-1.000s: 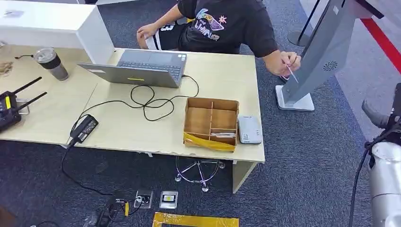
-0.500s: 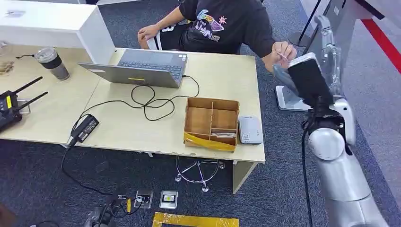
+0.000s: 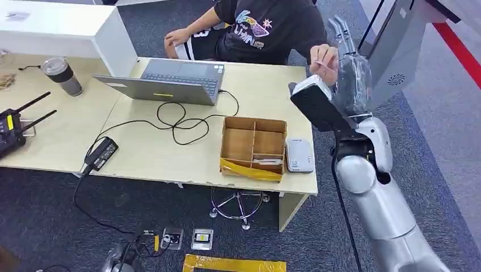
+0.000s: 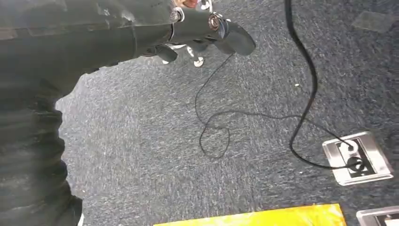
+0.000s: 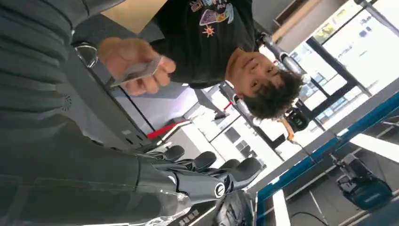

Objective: Pass the card to the sensor for recognition and then transmit it.

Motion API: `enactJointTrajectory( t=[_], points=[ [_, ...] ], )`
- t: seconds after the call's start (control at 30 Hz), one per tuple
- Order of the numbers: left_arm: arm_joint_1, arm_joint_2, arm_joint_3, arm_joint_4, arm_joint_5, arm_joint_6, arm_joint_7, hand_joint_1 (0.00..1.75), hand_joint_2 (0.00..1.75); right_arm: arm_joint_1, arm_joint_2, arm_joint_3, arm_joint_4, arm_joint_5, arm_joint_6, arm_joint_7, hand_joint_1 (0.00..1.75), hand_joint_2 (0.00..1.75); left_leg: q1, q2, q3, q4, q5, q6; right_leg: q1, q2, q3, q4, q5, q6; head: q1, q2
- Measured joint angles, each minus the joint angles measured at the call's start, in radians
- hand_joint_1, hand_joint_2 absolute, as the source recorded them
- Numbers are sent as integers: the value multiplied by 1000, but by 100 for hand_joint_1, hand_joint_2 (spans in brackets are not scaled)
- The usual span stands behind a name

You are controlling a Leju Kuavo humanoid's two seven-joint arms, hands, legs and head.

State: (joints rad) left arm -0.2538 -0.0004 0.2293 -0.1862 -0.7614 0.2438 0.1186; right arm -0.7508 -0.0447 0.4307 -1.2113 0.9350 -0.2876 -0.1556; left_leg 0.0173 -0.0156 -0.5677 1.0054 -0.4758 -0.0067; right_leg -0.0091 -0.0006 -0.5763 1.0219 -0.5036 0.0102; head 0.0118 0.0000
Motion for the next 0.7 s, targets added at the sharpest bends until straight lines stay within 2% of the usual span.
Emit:
enactJointTrajectory(
  t=[0.17,0.47,0.7],
  points=[
    [-4,0,-3,0,-6,-3,3,0,175,-40,24,5,144,19,-22,11,0,175,0,0,0,0,0,0,0,0,0,0,0,0,0,0],
    [-5,0,-7,0,-6,-3,7,0,175,-77,49,7,326,58,-61,24,0,175,0,0,0,0,0,0,0,0,-1,0,0,0,0,0],
    [-2,2,-8,0,2,-2,7,0,175,-88,63,7,407,64,-69,18,0,175,0,0,0,0,0,0,0,0,0,0,0,0,0,0]
  ],
)
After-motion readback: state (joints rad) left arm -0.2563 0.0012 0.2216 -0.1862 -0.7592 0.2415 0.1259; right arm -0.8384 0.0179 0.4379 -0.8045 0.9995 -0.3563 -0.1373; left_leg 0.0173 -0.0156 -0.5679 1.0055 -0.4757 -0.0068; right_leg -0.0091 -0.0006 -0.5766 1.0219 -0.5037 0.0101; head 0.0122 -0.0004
